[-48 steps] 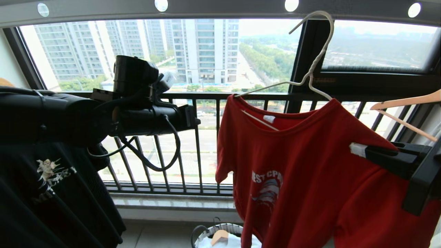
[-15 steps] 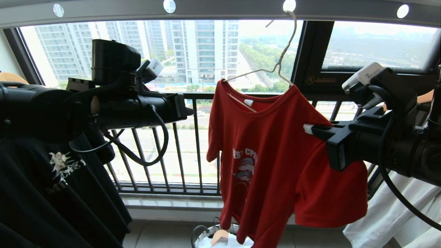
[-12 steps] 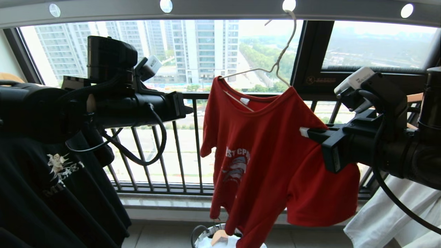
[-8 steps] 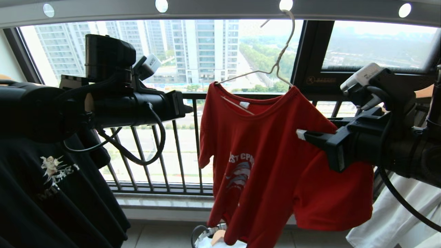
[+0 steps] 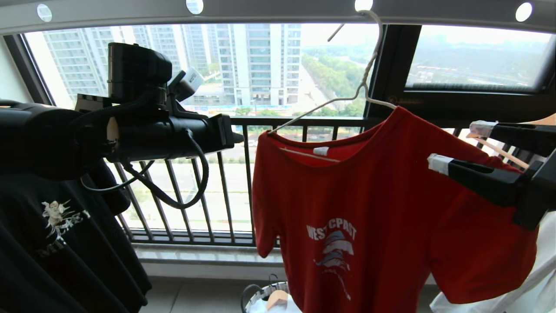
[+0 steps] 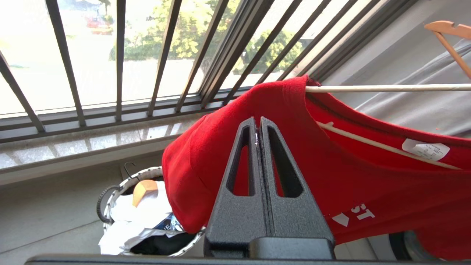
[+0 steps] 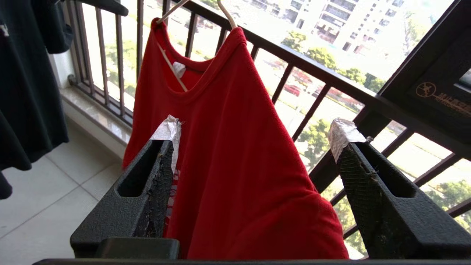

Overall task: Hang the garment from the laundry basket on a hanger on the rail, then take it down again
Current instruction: Hang the clothes rack on the clothesline, then take the clothes off the clothes rack

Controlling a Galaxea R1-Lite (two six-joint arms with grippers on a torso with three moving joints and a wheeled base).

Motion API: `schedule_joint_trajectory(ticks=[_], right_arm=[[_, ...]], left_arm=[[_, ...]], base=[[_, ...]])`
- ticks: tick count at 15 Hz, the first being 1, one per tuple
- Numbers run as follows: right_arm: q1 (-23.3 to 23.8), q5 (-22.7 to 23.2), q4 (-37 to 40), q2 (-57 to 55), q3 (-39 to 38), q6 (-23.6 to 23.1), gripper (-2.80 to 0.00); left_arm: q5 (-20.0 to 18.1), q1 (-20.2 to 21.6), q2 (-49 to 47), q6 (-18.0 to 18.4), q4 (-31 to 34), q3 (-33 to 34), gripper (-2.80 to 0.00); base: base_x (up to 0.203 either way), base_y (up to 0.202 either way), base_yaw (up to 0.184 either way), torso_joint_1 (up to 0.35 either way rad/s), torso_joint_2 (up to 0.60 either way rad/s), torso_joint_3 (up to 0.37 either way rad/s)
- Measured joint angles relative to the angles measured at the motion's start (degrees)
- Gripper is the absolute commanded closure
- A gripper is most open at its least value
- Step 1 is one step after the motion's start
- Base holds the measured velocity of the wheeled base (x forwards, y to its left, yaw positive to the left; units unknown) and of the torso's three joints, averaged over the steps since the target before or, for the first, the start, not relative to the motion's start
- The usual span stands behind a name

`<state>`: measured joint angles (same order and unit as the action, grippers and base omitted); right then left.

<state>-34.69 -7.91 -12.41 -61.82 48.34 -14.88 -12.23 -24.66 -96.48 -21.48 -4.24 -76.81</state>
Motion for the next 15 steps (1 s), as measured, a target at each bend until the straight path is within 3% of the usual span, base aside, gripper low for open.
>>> schedule_joint_trajectory(ticks=[2,5,6,7,15], right_arm=[[0.22,-2.3,2.57,3.94,-0.62,0.56,-2.8],[1.11,-5.27,4.82,9.13,-1.48,5.01,-2.8],[1.7,-5.25,6.24,10.83,-1.97,5.52,-0.44],[2.07,-5.23,7.82,12.26,-2.36,6.22,0.0],[2.56,-7.19,13.53,13.72,-1.75,8.78,0.0]], left_arm=[[-0.01,-0.11,0.11,-0.01,0.09,0.0,0.0],[-0.02,-0.53,0.42,-0.01,0.23,0.0,0.0],[-0.01,-0.83,0.54,-0.01,0.28,0.02,0.0],[0.0,-1.11,0.74,-0.01,0.23,0.14,0.0],[0.05,-2.43,2.85,0.13,-0.33,1.35,0.0]], base=[[0.0,0.0,0.0,0.0,0.0,0.0],[0.0,0.0,0.0,0.0,0.0,0.0],[0.0,0.0,0.0,0.0,0.0,0.0],[0.0,0.0,0.0,0.0,0.0,0.0],[0.0,0.0,0.0,0.0,0.0,0.0]])
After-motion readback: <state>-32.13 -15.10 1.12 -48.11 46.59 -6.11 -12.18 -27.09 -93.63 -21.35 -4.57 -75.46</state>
